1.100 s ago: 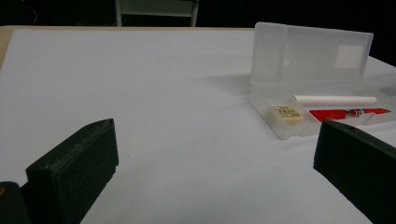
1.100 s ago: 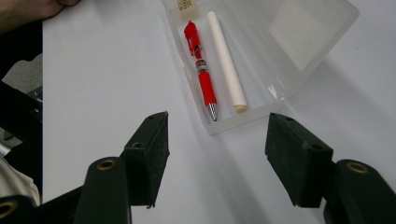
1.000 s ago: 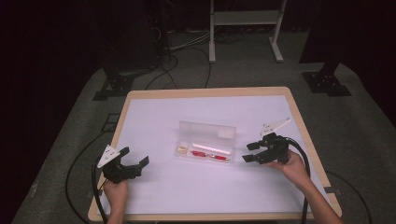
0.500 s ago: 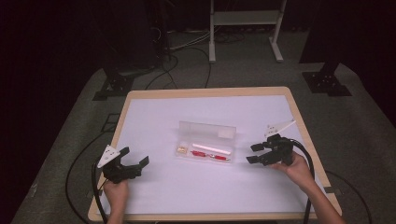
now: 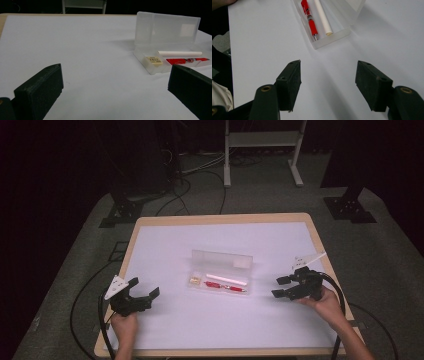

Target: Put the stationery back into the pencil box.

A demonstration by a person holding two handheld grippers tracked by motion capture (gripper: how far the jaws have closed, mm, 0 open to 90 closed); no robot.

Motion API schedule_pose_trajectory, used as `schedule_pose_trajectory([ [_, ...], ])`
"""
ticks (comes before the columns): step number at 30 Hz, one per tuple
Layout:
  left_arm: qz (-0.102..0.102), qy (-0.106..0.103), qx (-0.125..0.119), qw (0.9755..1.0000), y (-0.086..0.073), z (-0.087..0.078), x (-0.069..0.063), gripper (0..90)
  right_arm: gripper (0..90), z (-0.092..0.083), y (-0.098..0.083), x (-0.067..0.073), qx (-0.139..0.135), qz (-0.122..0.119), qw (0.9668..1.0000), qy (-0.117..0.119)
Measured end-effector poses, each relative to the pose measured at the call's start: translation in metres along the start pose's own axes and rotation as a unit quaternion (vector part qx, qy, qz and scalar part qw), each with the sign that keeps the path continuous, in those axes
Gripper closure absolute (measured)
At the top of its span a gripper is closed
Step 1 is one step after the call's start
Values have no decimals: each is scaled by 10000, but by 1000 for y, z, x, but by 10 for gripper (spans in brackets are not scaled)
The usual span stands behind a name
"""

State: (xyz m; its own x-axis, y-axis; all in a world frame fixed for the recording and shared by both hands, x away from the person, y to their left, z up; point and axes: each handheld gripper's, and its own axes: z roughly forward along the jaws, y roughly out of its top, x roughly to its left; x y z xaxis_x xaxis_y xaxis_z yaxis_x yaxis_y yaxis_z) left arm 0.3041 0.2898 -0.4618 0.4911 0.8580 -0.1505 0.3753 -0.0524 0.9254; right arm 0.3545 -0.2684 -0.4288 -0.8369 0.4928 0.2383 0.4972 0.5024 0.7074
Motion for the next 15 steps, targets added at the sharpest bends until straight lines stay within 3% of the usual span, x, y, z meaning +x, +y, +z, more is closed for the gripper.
schedule_pose_trajectory([
  [15, -12, 12, 5, 10000, 0, 0, 0, 0, 358, -8, -16, -4, 31, 111, 9999, -54],
])
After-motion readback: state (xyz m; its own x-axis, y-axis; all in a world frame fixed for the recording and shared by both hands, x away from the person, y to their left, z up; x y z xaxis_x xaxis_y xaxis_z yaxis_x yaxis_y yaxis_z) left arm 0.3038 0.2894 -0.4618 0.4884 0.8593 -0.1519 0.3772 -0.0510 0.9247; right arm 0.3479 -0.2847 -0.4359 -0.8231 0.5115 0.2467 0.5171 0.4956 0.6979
